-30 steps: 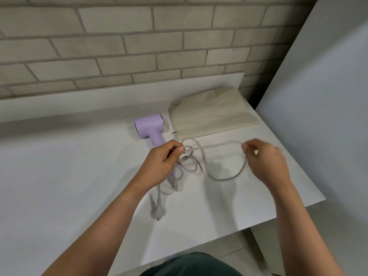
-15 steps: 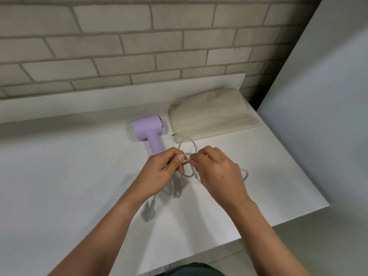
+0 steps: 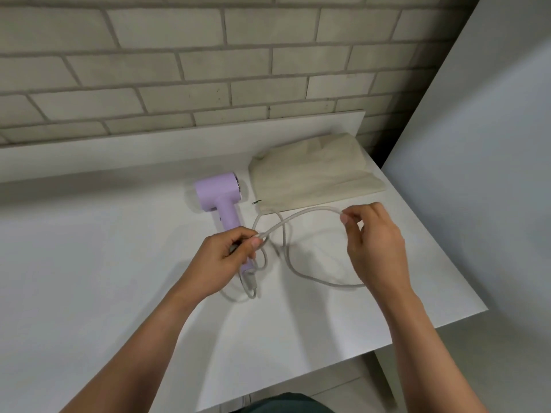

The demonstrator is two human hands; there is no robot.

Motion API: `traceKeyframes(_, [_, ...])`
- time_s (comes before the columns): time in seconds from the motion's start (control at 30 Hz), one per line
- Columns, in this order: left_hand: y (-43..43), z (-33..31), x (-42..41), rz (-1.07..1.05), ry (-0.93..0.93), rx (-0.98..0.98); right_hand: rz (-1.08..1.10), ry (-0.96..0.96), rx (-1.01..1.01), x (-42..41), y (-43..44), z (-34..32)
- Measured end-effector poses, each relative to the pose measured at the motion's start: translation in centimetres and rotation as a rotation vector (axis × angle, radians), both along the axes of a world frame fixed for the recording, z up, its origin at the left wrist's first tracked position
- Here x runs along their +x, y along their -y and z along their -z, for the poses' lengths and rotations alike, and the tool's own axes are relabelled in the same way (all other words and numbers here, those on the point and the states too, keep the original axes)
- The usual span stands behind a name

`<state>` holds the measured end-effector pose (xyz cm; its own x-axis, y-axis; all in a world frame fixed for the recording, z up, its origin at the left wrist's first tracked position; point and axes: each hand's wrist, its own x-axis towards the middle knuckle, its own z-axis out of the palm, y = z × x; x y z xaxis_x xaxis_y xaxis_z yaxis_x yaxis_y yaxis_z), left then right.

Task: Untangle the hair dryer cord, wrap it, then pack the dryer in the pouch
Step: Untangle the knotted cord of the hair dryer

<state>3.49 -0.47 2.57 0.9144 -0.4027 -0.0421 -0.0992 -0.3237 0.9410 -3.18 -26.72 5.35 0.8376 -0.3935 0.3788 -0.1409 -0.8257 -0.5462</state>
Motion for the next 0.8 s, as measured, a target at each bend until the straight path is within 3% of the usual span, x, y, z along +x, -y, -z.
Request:
traceKeyframes(0.1, [0.1, -0.5, -0.2, -0.008, 0.013, 0.022, -0.035, -0.039, -0.195, -0.5, -1.2, 0.4])
traceKeyframes(0.27, [0.6, -1.5, -0.8, 0.053, 0.049, 0.047, -0.414, 0.030, -0.371, -0.3, -5.7, 0.6])
traceKeyframes(0.4, [0.2, -1.1, -1.1, 0.067, 0.004, 0.055, -0.433, 0.006, -0.398, 0.0, -5.9, 1.4])
traceKeyframes(0.5, [-0.4, -0.5, -0.9, -0.090, -0.059, -0.038, -0.466, -0.031, -0.396, -1.0, -5.0, 0.9])
traceKeyframes(0.67, [-2.0, 0.0, -0.7, -0.196, -0.057, -0.123, -0.259, 0.155, -0.054, -1.7, -0.6, -2.7])
traceKeyframes(0.8, [-1.6, -0.5, -1.4, -0.097, -0.015, -0.094, -0.016, 0.099, -0.138, -1.2, 1.7, -2.3])
